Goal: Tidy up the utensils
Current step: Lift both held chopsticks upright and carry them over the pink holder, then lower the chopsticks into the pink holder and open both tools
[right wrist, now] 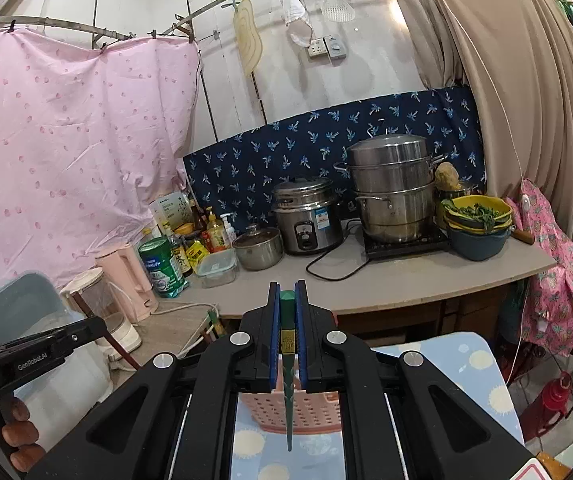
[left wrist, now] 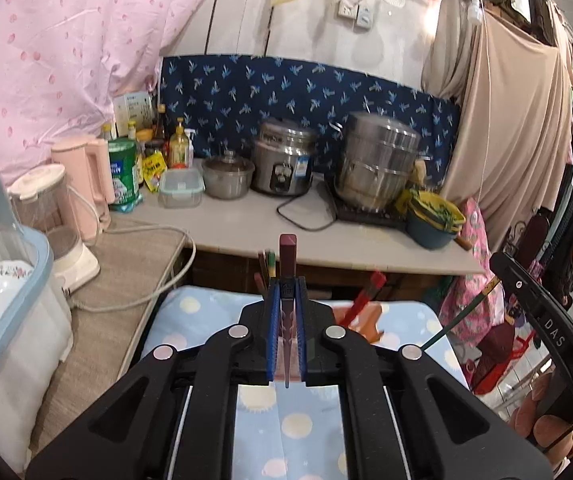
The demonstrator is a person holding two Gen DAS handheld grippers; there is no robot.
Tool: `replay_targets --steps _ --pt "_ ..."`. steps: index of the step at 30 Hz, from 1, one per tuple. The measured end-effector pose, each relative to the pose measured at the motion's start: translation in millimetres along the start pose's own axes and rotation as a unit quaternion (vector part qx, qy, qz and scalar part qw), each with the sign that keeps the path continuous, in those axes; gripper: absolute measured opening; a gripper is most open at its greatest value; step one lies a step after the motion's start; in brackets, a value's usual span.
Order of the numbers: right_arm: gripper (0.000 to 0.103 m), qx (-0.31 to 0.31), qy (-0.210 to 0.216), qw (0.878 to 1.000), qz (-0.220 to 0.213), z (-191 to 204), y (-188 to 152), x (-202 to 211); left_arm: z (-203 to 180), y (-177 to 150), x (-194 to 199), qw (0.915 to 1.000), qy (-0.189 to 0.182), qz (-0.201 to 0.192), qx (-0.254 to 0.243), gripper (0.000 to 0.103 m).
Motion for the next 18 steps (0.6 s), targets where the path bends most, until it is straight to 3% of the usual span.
replay_targets --steps 8,18 --pt "0.007 0.002 -0.008 1.000 -0.016 -1 31 -31 -3 36 -23 0.9997 0.003 -0.023 0.008 0.007" --pt "0.007 -0.009 -0.007 1.000 -0.021 -5 52 -67 -8 51 -57 0.9994 0.003 -0.034 0.003 0.007"
Point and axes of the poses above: each gripper's, at about its wrist camera, not at the fingertips, and x roughly against the way its jaws point, z to its left, y to its top, the point moved 5 cm from there along -x, roughly the way its jaws point, and after that the axes turned 4 degrees about z, right-handed, at the moved point
